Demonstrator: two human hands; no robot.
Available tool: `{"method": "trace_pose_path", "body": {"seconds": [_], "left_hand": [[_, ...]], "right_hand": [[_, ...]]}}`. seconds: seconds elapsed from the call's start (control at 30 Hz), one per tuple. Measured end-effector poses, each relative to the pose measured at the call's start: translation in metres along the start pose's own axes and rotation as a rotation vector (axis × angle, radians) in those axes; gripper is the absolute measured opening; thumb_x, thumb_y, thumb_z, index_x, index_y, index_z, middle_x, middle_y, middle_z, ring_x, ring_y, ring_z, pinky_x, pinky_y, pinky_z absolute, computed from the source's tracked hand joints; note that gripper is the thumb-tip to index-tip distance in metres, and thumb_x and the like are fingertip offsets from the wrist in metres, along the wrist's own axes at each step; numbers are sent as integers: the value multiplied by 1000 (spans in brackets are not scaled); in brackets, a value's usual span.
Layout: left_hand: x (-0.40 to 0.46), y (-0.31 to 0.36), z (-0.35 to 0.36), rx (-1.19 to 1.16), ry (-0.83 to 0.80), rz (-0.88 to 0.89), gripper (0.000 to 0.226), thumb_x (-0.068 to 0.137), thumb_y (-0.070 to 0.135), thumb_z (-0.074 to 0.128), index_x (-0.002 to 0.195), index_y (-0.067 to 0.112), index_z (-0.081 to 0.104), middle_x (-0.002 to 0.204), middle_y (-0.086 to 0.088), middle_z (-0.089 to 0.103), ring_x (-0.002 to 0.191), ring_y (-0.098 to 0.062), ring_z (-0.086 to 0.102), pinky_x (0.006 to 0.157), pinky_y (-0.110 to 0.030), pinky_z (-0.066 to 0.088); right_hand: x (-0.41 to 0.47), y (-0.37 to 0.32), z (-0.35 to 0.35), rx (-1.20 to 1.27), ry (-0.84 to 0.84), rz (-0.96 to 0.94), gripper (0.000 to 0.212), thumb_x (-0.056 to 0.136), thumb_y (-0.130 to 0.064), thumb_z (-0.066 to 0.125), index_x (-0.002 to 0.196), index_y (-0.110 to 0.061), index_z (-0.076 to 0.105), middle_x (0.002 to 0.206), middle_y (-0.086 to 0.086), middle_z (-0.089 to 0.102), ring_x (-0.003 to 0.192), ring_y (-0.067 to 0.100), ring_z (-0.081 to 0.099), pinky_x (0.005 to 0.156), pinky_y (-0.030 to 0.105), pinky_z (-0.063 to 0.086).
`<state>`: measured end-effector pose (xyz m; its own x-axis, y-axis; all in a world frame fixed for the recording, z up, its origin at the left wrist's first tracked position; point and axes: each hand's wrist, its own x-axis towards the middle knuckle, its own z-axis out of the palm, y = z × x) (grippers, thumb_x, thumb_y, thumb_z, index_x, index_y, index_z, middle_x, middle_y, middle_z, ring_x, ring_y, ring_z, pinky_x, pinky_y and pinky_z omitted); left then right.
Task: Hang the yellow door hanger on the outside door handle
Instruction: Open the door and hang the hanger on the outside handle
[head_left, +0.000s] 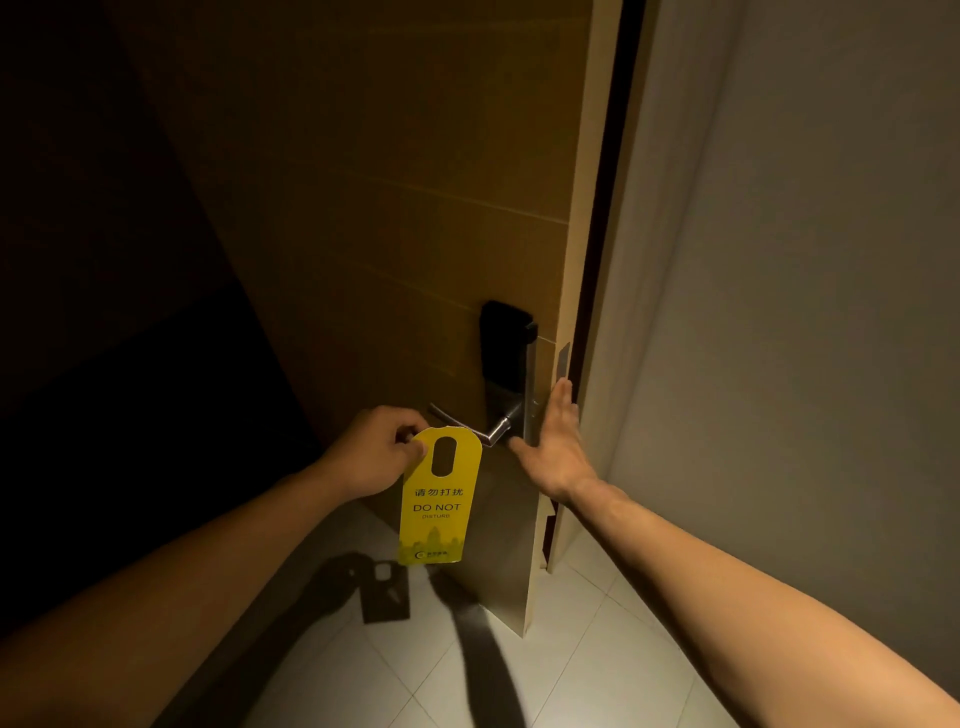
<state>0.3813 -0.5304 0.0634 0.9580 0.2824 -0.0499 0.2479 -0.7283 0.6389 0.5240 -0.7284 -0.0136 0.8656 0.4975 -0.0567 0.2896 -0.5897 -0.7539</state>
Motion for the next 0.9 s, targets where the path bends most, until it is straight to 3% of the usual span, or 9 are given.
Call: {"method": "trace_pose_path", "body": {"seconds": [0.23,0.4,0.53,0.9], "left_hand": [[12,0,-1,8,-34,-24,13,93,14,58,93,19,69,88,1,68,87,-14,65,76,-33,55],[22,-4,-4,5,-39,-42,13,93,13,57,90,20,69,87,-1,67,86,-16,65,75,-33,54],[30,-6,-1,-2,-47,-44,14,93,14,58,88,23,68,86,2,67,86,-14,65,74,-31,54],[37,1,9,14,-61,-26,14,92,16,59,86,25,68,85,0,68,84,-15,65,72,-31,54]], "right_hand": [[9,11,-13,-88,55,-23,107,94,-30,63,151,-26,-28,164,-3,-24,153,24,-8,125,48,9],[13,8,-10,-129,31,-36,110,94,-29,62,145,-28,-36,154,-8,-37,150,18,-10,124,49,12],[11,14,-6,-172,22,-28,111,94,-27,62,144,-30,-37,155,-8,-37,153,26,-1,122,52,20],[16,18,-16,-263,11,-55,111,93,-31,62,145,-27,-36,160,-2,-32,153,26,-4,123,51,18]]}}
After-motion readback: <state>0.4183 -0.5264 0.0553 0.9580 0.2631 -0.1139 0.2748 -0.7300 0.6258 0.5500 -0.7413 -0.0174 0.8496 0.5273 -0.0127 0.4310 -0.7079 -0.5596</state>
